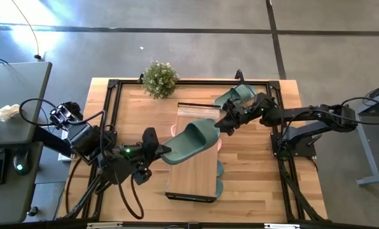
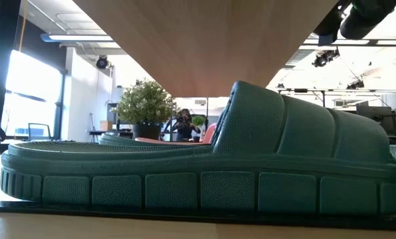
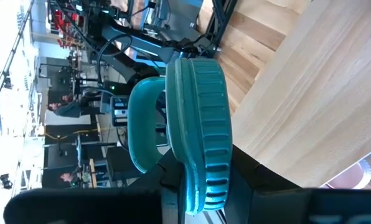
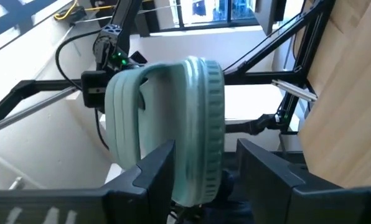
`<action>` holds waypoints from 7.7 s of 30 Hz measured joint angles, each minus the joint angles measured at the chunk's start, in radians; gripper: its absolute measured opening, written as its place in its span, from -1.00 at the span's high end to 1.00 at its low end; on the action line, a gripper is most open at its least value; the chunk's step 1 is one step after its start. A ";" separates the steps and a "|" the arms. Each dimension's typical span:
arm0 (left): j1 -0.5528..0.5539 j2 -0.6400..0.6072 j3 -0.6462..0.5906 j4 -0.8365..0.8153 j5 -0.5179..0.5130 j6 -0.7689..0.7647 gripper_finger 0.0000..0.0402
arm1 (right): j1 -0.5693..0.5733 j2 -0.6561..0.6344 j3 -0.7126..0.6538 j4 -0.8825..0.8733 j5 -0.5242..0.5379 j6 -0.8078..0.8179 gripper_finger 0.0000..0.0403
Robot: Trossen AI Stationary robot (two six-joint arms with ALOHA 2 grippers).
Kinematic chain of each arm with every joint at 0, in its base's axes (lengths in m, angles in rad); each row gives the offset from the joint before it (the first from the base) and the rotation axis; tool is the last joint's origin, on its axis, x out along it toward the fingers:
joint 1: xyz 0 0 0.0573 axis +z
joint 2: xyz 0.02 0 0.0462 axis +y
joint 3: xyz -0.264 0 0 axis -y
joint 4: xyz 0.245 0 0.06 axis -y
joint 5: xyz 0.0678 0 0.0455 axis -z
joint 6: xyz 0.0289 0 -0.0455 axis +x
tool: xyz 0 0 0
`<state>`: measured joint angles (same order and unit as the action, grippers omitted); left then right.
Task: Pick and place slides into the shelf
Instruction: Put the bottom green slide on the shelf
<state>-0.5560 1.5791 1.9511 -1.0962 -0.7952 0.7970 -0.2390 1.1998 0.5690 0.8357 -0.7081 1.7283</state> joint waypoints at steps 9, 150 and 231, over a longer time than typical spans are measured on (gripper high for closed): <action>0.000 0.014 0.000 -0.001 0.013 -0.004 0.75 | 0.017 0.006 0.000 0.055 0.001 0.000 0.25; 0.026 -0.072 -0.130 -0.475 0.029 -0.716 -0.06 | 1.028 0.068 0.032 -0.842 1.590 0.325 0.10; 0.027 -0.073 -0.277 -0.475 0.005 -0.831 -0.06 | 0.949 -0.116 0.032 -0.976 1.450 -0.454 1.00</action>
<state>-0.5293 1.5063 1.6741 -1.5711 -0.7897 -0.0338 0.7104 1.0836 0.6010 -0.1402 0.7422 1.2743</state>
